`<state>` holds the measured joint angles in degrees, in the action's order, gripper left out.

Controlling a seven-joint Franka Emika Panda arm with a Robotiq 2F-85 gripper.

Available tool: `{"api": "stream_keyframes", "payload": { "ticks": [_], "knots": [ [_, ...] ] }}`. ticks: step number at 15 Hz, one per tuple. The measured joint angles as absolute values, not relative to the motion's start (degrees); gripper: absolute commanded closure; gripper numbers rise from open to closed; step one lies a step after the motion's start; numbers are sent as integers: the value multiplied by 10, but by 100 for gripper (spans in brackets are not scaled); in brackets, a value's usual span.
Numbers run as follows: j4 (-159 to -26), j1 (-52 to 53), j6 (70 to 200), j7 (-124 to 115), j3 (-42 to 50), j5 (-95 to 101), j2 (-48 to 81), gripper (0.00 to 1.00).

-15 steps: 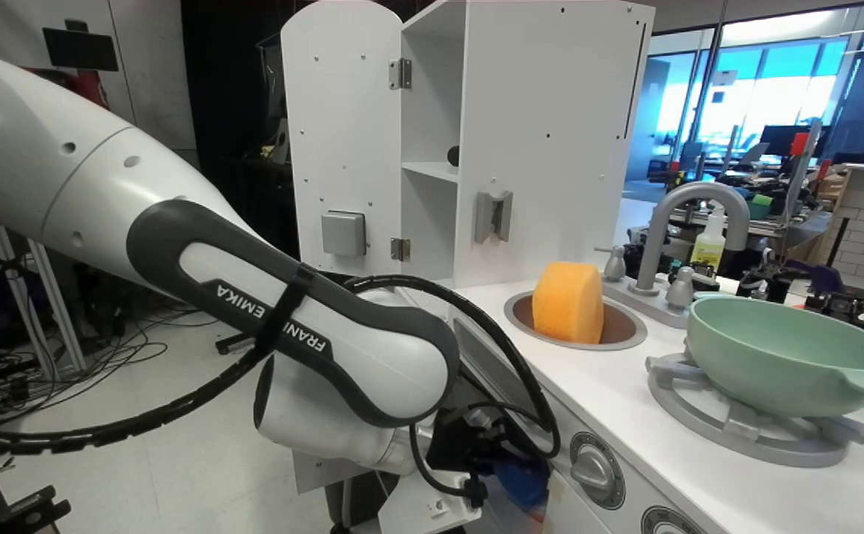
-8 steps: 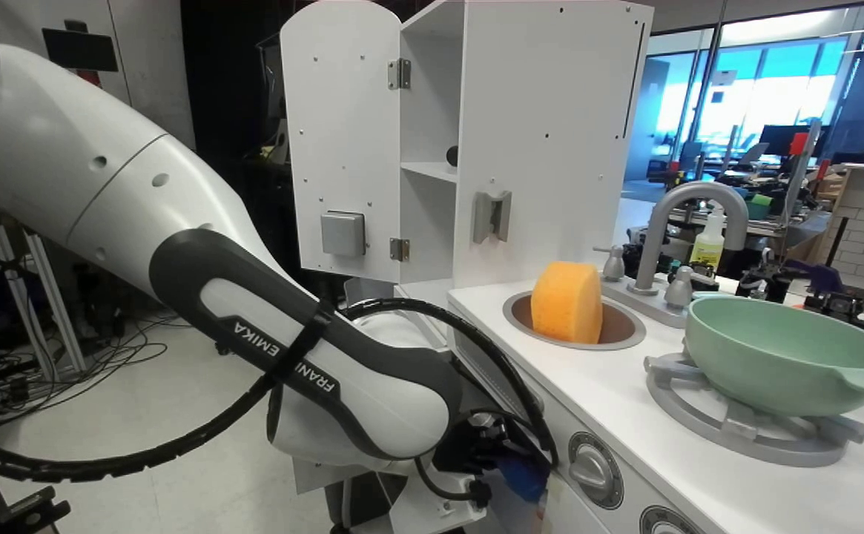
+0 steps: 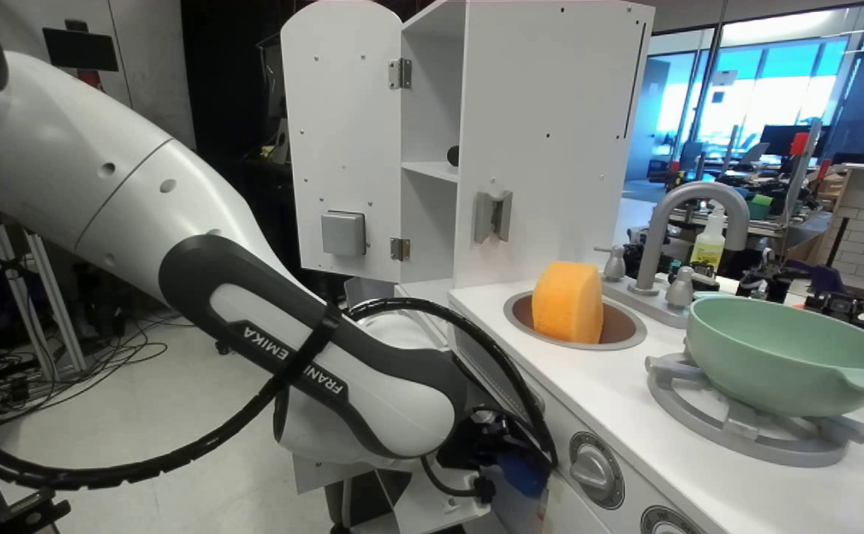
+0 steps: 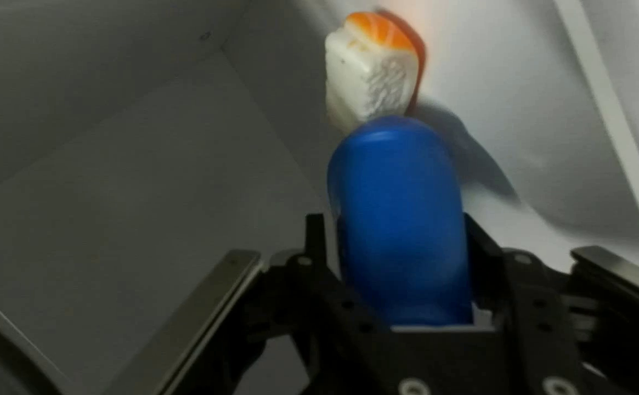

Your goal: Put the bottle and the toy into the bottom drawer and close the drawer.

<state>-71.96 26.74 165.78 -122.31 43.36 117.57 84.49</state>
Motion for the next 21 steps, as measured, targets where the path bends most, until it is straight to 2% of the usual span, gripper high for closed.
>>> {"api": "stream_keyframes", "payload": {
  "ticks": [1, 2, 16, 21],
  "knots": [
    [-718, 267, 1658, -1223, 434, 1175, 845, 1],
    [-717, 266, 1658, -1223, 434, 1173, 846, 0],
    [-713, 266, 1662, -1215, 431, 1145, 845, 0],
    [-737, 281, 1749, -1160, 421, 1149, 820, 0]
  ]
}}
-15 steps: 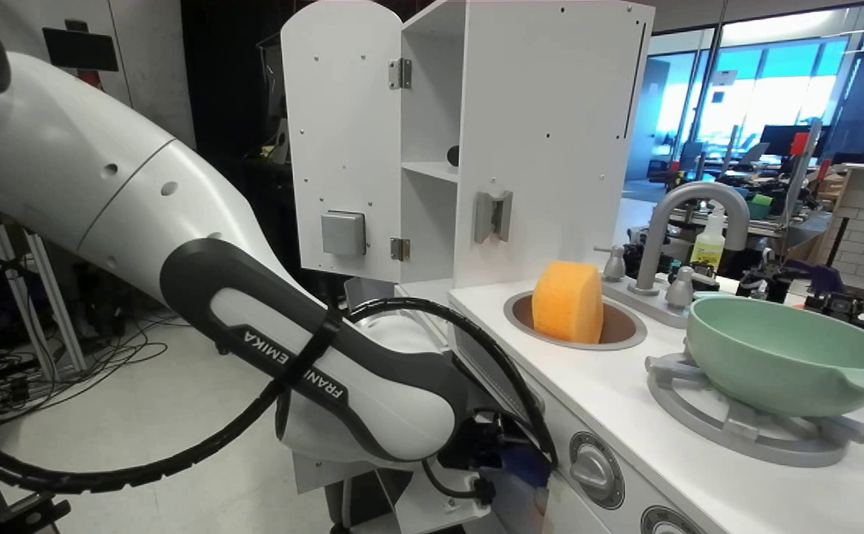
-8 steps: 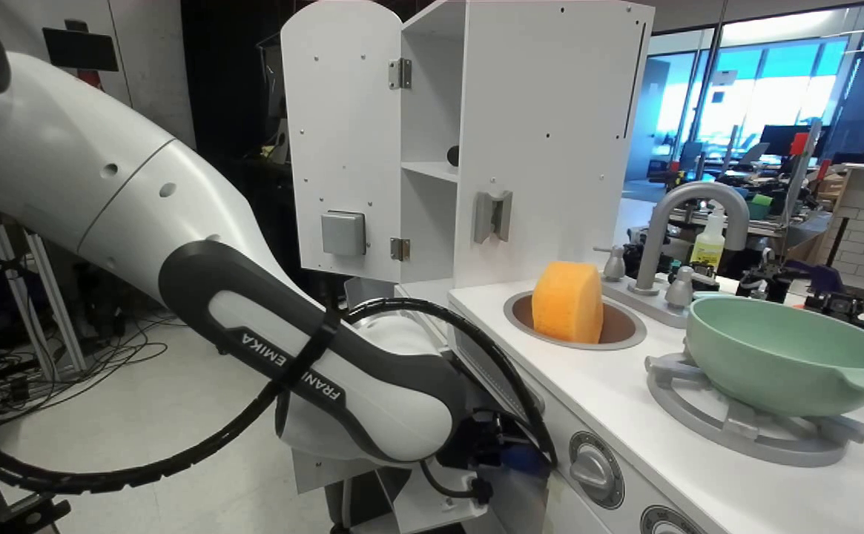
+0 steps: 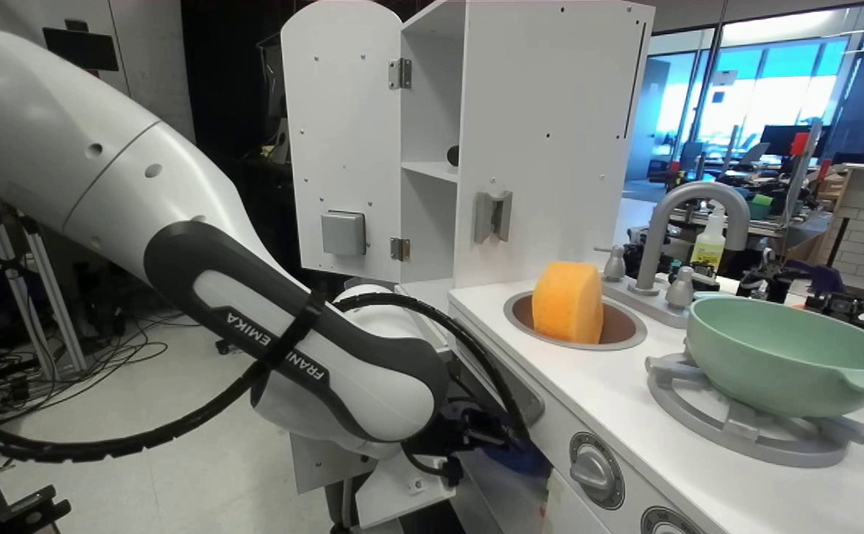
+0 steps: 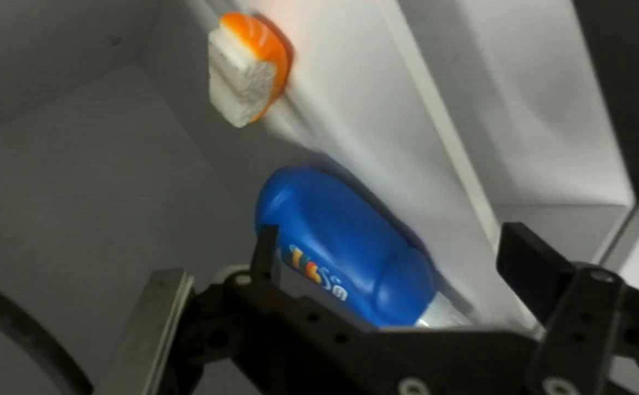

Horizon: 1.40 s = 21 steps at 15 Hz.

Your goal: Put the bottle and the toy into the bottom drawer and close the drawer.

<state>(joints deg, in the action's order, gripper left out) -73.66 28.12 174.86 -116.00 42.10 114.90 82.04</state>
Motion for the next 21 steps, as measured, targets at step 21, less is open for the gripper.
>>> {"api": "stream_keyframes", "payload": {
  "ticks": [21],
  "knots": [
    [-930, 509, 2048, -1111, 644, 1238, 658, 0]
  ]
}}
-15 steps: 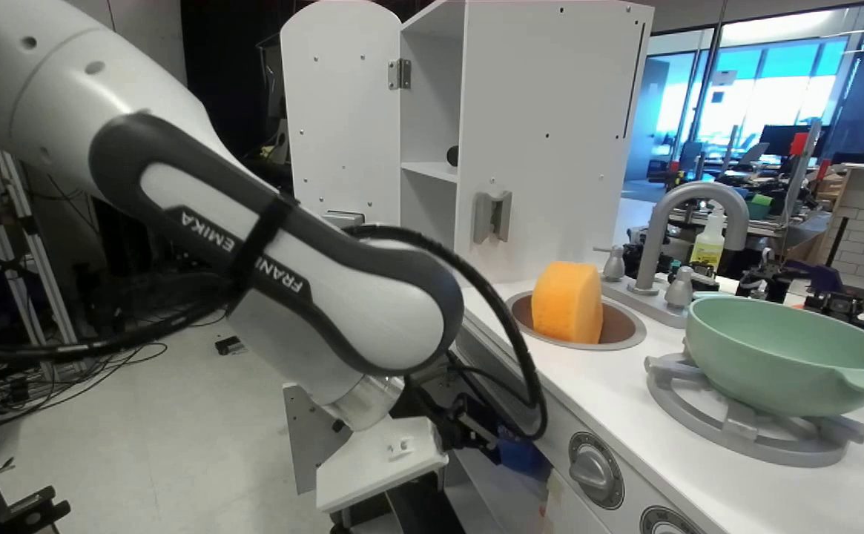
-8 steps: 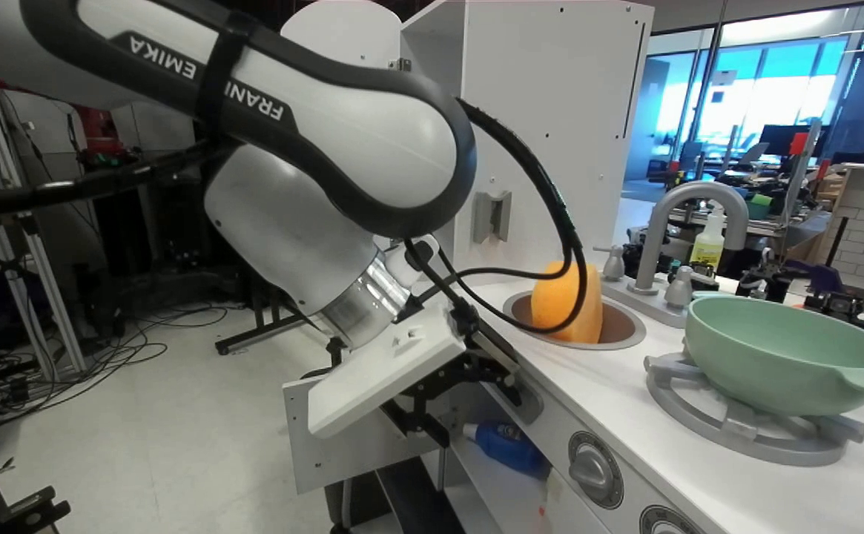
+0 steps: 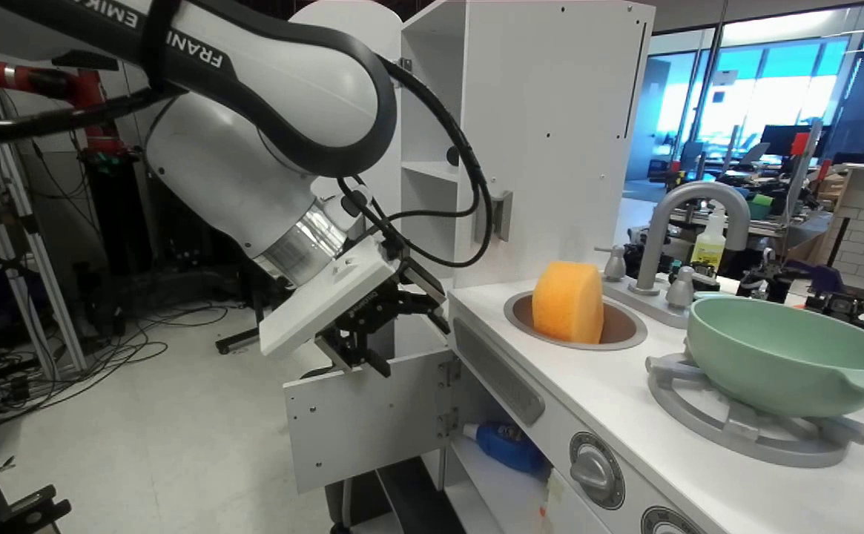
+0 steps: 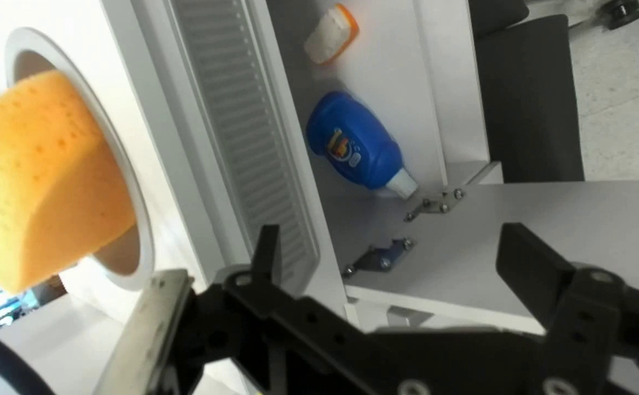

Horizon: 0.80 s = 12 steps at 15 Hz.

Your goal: Put the bottle and the toy into the bottom drawer and close the drawer.

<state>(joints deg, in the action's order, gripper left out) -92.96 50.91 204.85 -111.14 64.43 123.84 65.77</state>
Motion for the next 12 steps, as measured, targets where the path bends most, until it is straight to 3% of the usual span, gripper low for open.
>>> {"api": "stream_keyframes", "payload": {
  "ticks": [12],
  "knots": [
    [-908, 566, 2042, -1171, 610, 1236, 668, 0]
  ]
}}
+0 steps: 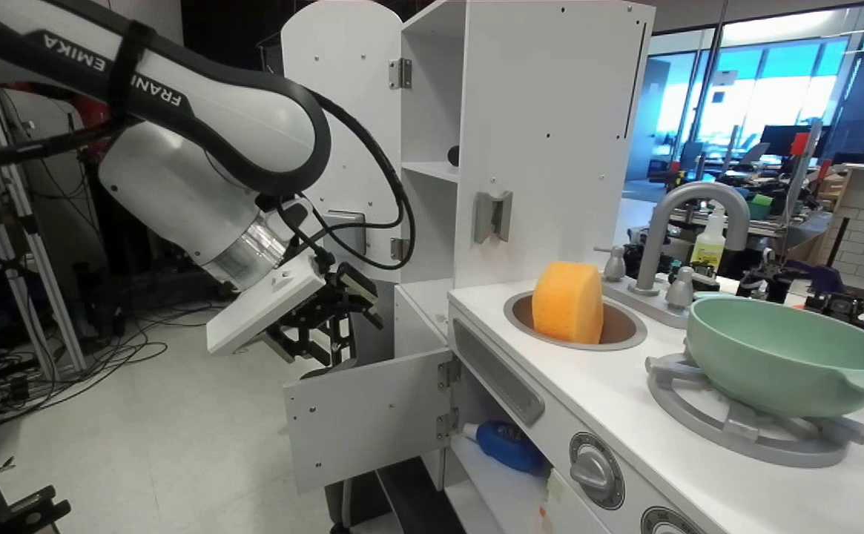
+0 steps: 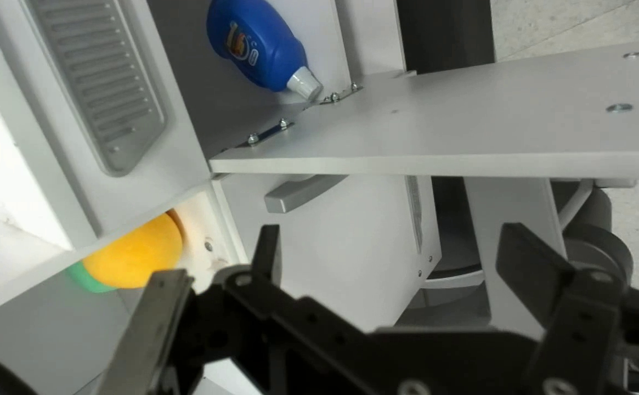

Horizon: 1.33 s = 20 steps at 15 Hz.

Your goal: Put the bottle and the toy into the bottom drawer and close the drawer.

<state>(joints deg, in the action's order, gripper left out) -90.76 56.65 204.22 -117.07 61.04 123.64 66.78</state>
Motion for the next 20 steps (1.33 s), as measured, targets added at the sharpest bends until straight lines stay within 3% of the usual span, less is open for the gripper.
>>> {"api": "stream_keyframes", "payload": {
  "ticks": [5, 12, 20],
  "knots": [
    [-892, 561, 2041, -1196, 598, 1236, 696, 0],
    [-887, 553, 2044, -1251, 666, 1243, 777, 0],
    [-869, 457, 2046, -1255, 708, 1243, 826, 0]
  ]
}}
